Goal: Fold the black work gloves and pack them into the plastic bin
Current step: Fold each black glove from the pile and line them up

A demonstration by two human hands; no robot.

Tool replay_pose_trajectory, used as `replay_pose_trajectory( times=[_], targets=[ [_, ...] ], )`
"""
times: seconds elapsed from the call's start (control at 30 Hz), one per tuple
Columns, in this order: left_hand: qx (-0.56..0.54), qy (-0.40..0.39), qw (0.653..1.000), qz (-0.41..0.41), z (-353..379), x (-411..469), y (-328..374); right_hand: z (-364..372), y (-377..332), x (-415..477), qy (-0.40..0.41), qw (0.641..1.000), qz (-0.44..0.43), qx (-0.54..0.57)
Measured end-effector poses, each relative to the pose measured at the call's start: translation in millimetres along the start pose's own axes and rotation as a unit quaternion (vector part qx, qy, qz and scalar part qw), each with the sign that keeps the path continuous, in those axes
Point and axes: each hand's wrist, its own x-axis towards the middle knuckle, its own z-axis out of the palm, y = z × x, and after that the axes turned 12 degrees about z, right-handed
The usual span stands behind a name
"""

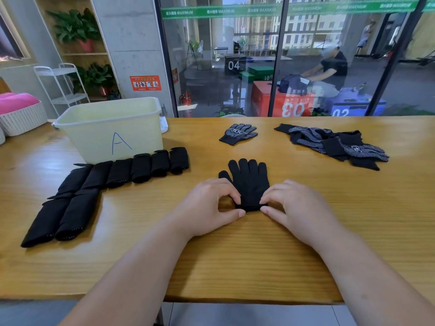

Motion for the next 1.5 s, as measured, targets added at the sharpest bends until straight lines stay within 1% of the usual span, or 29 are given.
replay_pose_trajectory(
  times=[0.2, 0.37, 0.47, 0.53, 0.63, 0.77, 0.87, 0.93, 1.03, 1.1, 1.2, 1.27, 1.33, 1.4, 1.5],
  targets=[
    [0.041, 0.004, 0.999, -0.003, 2, 0, 1, -1, -7, 1, 0.009, 1.0, 0.021, -0.011],
    [0.077, 0.016, 0.997, -0.005, 4, 2, 5, -1, -5, -1, 0.003, 0.994, 0.079, 0.08],
    [0.096, 0.041, 0.995, -0.013, 7, 4, 6, -1, -2, -3, -0.001, 0.986, 0.09, 0.139],
    [0.077, 0.058, 0.995, -0.038, 7, 4, 6, -3, -3, -4, -0.013, 0.981, 0.093, 0.17],
    [0.038, 0.066, 0.995, -0.059, 6, 3, 7, -3, -4, -4, -0.04, 0.98, 0.106, 0.165],
    [-0.032, 0.076, 0.991, -0.108, 4, 5, 8, 6, 0, 4, -0.012, 0.961, 0.149, 0.234],
    [-0.032, 0.083, 0.988, -0.129, 6, 6, 9, 10, 1, 7, -0.011, 0.945, 0.17, 0.278],
    [-0.024, 0.089, 0.986, -0.14, 8, 7, 9, 12, -1, 10, -0.012, 0.941, 0.177, 0.288],
    [-0.002, 0.096, 0.985, -0.141, 10, 8, 9, 14, -6, 12, -0.001, 0.946, 0.187, 0.265],
    [0.042, 0.092, 0.986, -0.129, 12, 9, 8, 15, -9, 12, 0.012, 0.961, 0.179, 0.209],
    [0.089, 0.092, 0.987, -0.101, 15, 10, 4, 14, -13, 10, 0.05, 0.981, 0.145, 0.116],
    [0.118, 0.093, 0.986, -0.075, 16, 11, 0, 14, -14, 9, 0.091, 0.987, 0.108, 0.07],
    [0.151, 0.084, 0.984, -0.048, 17, 12, -2, 14, -14, 9, 0.113, 0.99, 0.07, 0.035],
    [0.173, 0.075, 0.982, -0.027, 17, 11, -4, 15, -11, 9, 0.118, 0.992, 0.043, 0.013],
    [0.18, 0.048, 0.982, -0.027, 13, 7, -7, 17, -7, 9, 0.089, 0.995, 0.052, -0.001]
  ],
)
